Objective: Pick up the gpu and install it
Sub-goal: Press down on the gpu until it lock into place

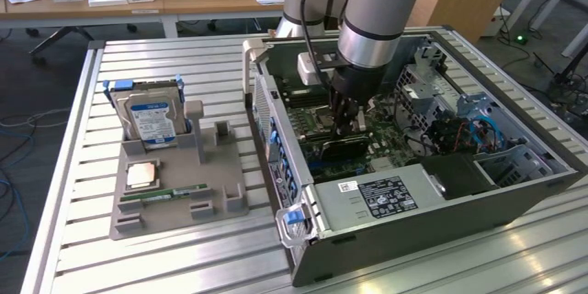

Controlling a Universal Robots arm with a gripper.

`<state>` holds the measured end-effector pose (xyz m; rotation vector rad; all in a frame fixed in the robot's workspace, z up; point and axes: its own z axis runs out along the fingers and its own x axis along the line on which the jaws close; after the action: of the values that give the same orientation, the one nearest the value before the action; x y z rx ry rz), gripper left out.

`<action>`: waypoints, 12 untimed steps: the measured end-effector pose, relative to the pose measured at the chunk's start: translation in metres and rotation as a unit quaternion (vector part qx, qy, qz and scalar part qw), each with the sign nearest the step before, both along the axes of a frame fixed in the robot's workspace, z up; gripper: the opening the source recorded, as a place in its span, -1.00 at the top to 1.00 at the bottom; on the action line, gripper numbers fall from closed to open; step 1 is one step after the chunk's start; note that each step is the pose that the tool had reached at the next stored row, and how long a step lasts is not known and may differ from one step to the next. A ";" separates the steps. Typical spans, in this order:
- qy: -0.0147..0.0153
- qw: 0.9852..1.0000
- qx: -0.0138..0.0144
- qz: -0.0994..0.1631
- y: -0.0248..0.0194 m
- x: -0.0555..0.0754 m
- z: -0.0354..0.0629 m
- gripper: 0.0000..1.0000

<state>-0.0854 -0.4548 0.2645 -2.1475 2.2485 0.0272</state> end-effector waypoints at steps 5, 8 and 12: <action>0.000 1.000 0.000 0.000 0.0000 0.000 -0.0009 0.79; 0.000 1.000 0.000 0.000 0.0000 0.000 -0.0010 0.79; 0.000 1.000 0.000 0.000 0.0000 0.000 -0.0014 0.79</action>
<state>-0.0854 -0.4548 0.2631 -2.1477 2.2485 0.0271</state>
